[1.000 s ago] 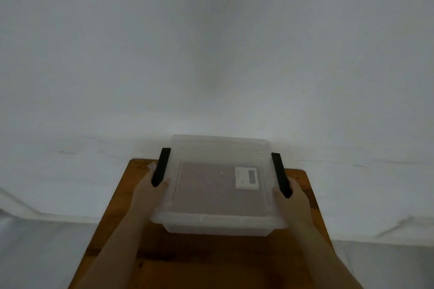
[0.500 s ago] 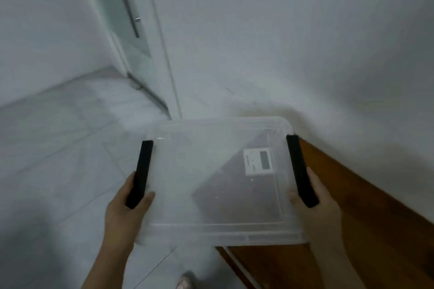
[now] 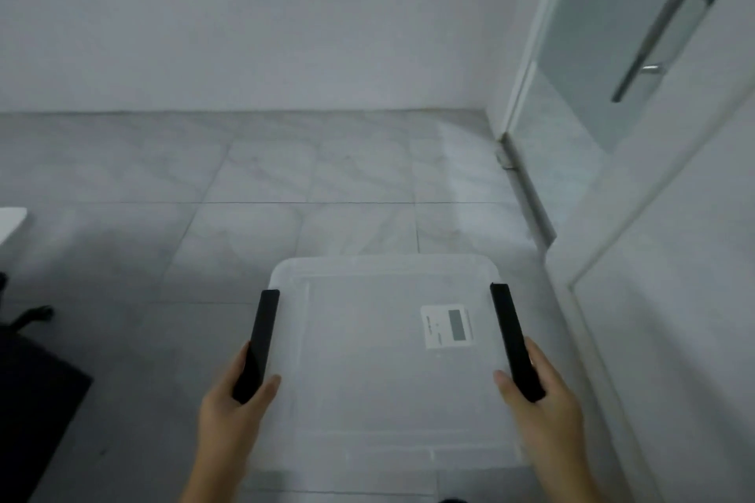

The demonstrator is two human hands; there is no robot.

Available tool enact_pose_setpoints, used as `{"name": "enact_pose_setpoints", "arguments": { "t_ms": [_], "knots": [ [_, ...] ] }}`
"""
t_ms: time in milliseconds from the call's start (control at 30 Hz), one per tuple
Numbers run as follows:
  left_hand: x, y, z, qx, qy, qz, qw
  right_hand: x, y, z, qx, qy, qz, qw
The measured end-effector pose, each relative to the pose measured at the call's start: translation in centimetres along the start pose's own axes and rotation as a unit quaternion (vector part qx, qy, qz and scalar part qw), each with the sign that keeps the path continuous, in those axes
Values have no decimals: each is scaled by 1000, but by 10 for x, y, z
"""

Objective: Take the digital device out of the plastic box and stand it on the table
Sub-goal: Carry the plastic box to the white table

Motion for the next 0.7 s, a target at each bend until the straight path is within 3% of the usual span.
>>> {"name": "enact_pose_setpoints", "arguments": {
  "t_ms": [167,333,700],
  "knots": [
    [15,109,1,28,-29,-42,998,-60,105,45,-8,-24,40,999],
    [19,248,-17,29,-52,-75,995,-117,251,115,49,-50,85,994],
    [116,461,-45,84,-108,-297,945,-337,481,295,111,-102,291,945]
  ]
}}
Point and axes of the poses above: each hand's wrist, its own y-axis towards the middle knuckle, its own x-axis out of the back of the hand, z = x × y, the point moved 1 cm from there along y, towards the middle knuckle, and after that the axes turned 11 degrees about z, right-handed, at the moved point
